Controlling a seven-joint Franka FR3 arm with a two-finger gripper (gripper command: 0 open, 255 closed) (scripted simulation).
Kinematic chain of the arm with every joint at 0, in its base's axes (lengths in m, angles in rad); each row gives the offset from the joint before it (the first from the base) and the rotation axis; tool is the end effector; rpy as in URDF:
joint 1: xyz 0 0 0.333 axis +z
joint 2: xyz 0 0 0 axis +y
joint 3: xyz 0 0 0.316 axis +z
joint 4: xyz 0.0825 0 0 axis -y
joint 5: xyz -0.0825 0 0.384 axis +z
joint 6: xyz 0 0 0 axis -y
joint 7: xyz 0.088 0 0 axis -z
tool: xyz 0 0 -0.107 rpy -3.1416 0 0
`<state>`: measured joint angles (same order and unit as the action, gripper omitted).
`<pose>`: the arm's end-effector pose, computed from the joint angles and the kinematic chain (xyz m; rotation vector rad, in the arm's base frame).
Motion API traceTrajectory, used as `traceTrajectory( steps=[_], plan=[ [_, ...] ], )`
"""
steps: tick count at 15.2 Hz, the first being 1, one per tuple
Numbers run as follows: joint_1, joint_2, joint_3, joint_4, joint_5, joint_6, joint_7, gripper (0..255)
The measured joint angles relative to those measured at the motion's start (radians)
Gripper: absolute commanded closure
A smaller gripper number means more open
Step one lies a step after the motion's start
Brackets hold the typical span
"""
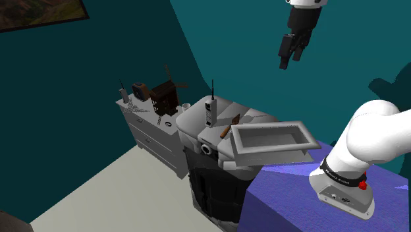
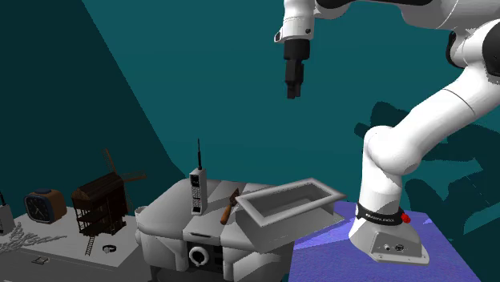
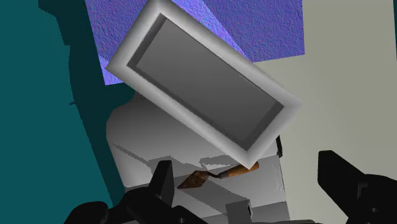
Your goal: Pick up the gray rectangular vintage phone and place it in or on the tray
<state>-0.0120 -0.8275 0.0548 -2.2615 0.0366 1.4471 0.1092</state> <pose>0.2814 0.0236 0.6353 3.1359 -0.1241 0.0196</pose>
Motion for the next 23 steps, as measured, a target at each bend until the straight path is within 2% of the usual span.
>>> traceTrajectory(
  steps=[3,11,18,23],
  plan=[
    [-0.002,0.044,0.004,0.008,-0.001,0.026,0.003,0],
    [-0.014,0.342,0.036,0.104,-0.005,0.160,0.043,0],
    [-0.023,0.644,0.055,0.270,-0.028,0.236,0.080,0],
    [-0.024,0.846,0.062,0.411,-0.050,0.254,0.106,0]
  ],
)
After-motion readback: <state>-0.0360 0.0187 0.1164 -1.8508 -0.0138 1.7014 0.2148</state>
